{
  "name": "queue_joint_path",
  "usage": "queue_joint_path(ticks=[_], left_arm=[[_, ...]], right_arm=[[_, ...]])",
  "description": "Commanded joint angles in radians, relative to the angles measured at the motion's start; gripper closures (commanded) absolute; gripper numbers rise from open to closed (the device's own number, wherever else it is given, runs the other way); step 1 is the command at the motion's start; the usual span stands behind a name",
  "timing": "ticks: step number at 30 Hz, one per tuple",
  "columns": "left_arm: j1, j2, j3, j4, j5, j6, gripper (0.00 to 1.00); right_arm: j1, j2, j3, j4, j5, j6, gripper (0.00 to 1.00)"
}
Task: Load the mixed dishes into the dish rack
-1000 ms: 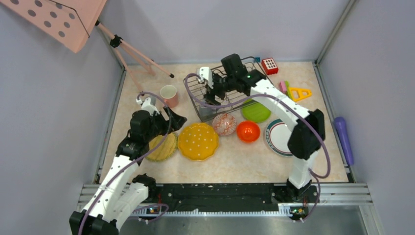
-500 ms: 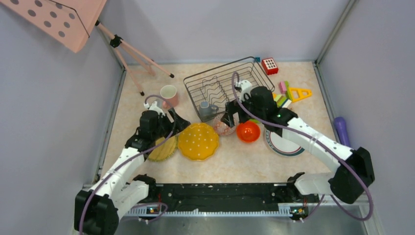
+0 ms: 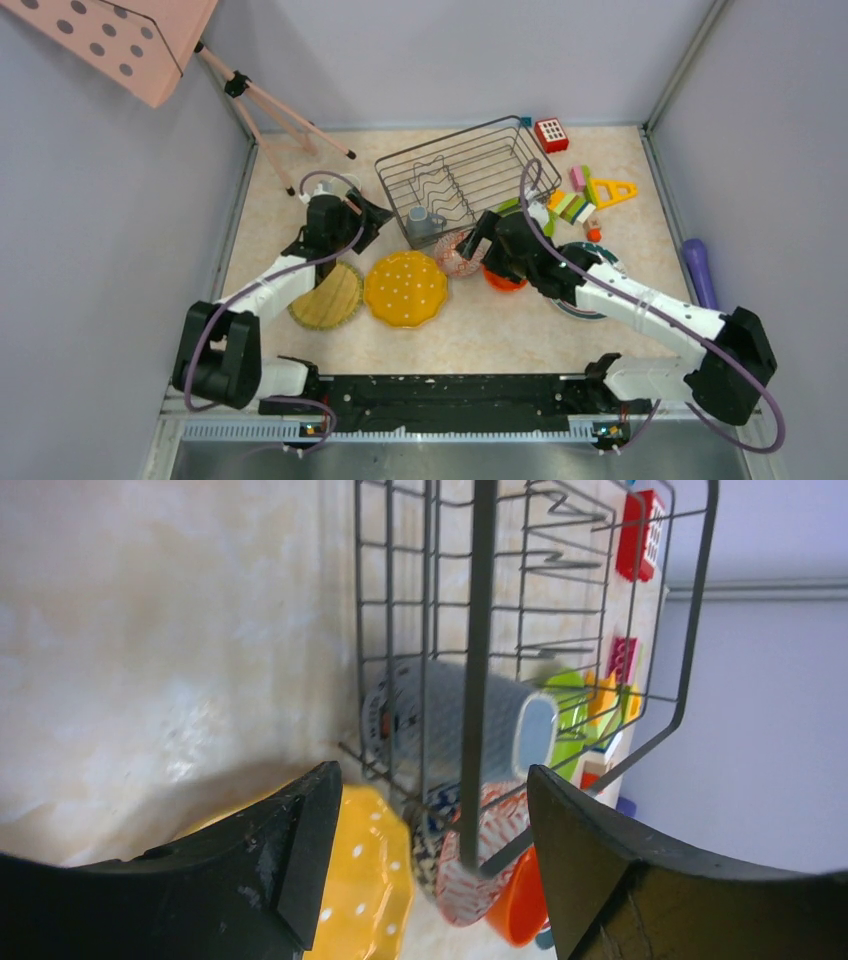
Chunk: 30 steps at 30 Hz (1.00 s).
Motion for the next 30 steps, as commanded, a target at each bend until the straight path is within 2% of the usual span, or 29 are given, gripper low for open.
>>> queue_joint_path(ticks=[1, 5, 10, 18, 22, 26, 29, 30], left_arm=[[-0.005, 0.088, 0.119, 0.104, -0.031, -0.05, 0.28], [-0.005, 0.15, 0.16, 0.091, -0.077, -0.057, 0.35], [-0.007, 0.218, 0.186, 0.088, -0.115, -0.081, 0.51], [-0.007, 0.316, 0.203, 0.167, -0.088, -0.063, 0.57], [-0.007, 0.327, 0.217, 0.14, -0.106, -0.03, 0.74], [-0.005, 0.306, 0.21, 0.107, -0.13, 0.005, 0.98], [-0.004, 0.277, 0.205, 0.074, -0.159, 0.032, 1.0], [-0.004, 0.267, 0.203, 0.062, -0.171, 0.038, 1.0]], right_arm=[[0.115, 0.084, 0.037, -0.001, 0.118, 0.286, 0.01], [0.204, 0.16, 0.059, -0.025, 0.219, 0.427, 0.09], [0.207, 0.214, 0.034, 0.01, 0.244, 0.539, 0.13], [0.206, 0.327, 0.057, 0.064, 0.338, 0.595, 0.25], [0.206, 0.381, 0.084, 0.037, 0.362, 0.615, 0.28], [0.202, 0.391, 0.06, 0.071, 0.38, 0.627, 0.41], [0.195, 0.394, 0.057, 0.076, 0.397, 0.622, 0.55], [0.193, 0.397, 0.059, 0.076, 0.4, 0.62, 0.56]])
